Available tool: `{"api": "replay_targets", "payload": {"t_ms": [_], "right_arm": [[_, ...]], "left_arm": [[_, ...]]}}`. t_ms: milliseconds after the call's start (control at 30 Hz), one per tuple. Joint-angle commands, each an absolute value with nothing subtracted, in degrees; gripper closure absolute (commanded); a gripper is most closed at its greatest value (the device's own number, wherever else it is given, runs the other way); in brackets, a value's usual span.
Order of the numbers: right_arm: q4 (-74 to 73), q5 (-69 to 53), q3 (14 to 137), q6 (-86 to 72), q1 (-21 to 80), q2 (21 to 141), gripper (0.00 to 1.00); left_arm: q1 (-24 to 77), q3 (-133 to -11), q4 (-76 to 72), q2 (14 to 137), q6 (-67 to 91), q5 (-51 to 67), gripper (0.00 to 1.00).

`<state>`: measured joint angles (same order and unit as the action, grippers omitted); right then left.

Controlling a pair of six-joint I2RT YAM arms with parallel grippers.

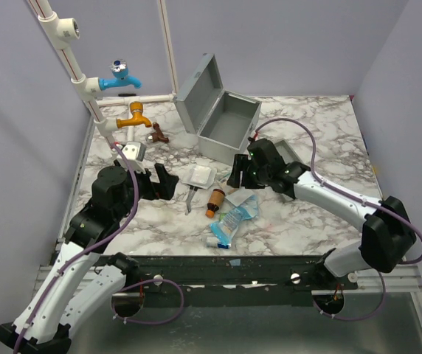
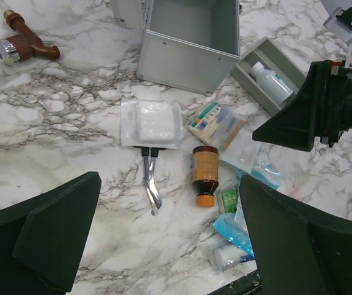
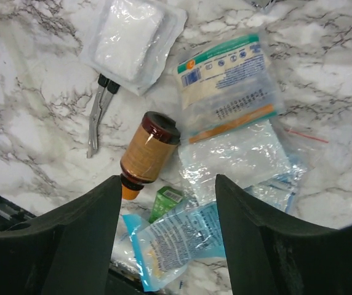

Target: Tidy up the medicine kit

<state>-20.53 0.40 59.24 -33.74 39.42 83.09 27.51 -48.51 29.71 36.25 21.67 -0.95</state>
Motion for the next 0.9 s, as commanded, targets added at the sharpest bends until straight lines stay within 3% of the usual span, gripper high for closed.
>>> {"api": "replay_targets", "payload": {"t_ms": [0,267,867], "right_arm": [[-16.84,4.66,58.86,-43.61,43.71,83.05,0.34],[-15.25,8.78,60.0,-50.37,49.23,88.67,0.28],[-15.27,10.9,63.65,-55.6,51.77,99.89,0.26]], "left_arm": [[27.42,-48.83,30.4,35.0,21.09,-2.72,0.02],[27.42,-48.52,30.32,33.52,21.27,-2.29,0.02],[27.6,-48.08,29.68,31.99,21.53,-0.49,0.01]]}}
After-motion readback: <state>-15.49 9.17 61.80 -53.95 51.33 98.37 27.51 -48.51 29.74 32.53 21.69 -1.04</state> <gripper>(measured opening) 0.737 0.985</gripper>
